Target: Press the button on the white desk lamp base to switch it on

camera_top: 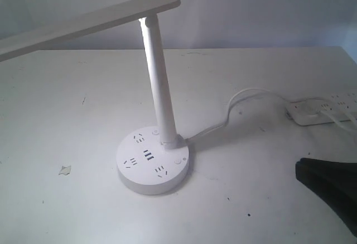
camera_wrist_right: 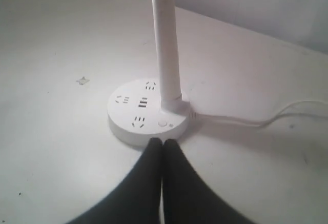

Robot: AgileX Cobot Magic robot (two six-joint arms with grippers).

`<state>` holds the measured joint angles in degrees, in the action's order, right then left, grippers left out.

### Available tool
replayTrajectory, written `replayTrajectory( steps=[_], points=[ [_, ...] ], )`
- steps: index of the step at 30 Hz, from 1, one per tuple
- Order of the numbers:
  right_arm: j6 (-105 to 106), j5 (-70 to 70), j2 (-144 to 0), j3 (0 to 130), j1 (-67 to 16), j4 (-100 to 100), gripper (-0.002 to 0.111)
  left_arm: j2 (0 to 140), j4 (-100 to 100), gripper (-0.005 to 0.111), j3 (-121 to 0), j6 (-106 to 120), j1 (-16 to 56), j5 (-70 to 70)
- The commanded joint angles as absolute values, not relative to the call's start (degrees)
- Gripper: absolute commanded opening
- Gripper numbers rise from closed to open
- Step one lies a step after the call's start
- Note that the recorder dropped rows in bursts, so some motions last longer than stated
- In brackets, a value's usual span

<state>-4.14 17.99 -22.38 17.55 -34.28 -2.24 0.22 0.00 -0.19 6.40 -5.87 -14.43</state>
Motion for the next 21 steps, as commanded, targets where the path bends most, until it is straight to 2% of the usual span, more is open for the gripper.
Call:
replayTrajectory(
  steps=[1, 21],
  points=[
    [-8.02, 23.44, -19.91, 17.24, -34.17, -1.47, 0.0, 0.0, -0.33, 0.0, 0.0, 6.25, -5.36, -14.5],
    [-7.76, 22.93, -18.17, 17.24, -34.17, -11.94, 0.0, 0.0, -0.33, 0.0, 0.0, 6.25, -5.36, -14.5]
  ],
)
